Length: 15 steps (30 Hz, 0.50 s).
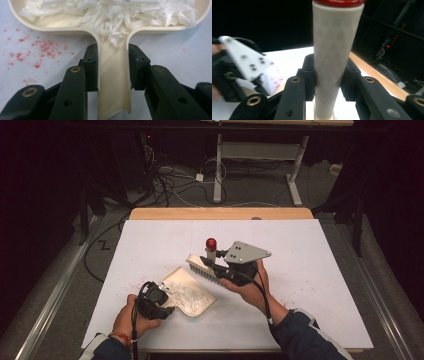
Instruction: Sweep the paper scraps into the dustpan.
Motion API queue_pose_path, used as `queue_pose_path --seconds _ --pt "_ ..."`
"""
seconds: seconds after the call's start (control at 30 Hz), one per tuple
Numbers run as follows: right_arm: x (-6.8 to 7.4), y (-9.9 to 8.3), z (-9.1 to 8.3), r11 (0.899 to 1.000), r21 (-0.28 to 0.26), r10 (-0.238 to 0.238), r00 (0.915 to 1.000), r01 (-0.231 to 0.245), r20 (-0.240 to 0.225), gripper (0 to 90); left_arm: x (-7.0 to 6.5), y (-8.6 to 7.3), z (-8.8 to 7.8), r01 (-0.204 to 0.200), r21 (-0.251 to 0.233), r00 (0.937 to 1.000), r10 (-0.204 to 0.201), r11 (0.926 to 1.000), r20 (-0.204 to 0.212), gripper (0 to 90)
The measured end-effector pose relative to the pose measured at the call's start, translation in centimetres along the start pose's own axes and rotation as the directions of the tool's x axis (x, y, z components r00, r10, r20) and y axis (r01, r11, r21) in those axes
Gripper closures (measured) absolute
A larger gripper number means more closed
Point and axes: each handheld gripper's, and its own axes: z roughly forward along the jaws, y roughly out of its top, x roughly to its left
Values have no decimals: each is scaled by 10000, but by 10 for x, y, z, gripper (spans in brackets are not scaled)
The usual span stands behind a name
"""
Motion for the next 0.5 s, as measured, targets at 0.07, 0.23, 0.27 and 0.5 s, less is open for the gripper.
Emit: queue_pose_path --seconds 0.07,0.23,0.27,0.5 --pt "-8 -2 4 9999 83 62 9998 -64 200 701 0 0 0 -6 9 10000 6 10000 6 636" --pt "-26 -11 19 9984 529 -274 9931 215 1140 701 1 0 0 1 -29 10000 -1 10000 35 636" --pt "-30 -14 23 9978 645 -238 9918 158 1253 701 1 0 0 10 -25 10000 -10 10000 42 636" --pt "-42 -26 44 9935 1082 -527 9870 364 1515 701 2 -1 -2 -39 106 9999 38 9999 108 637"
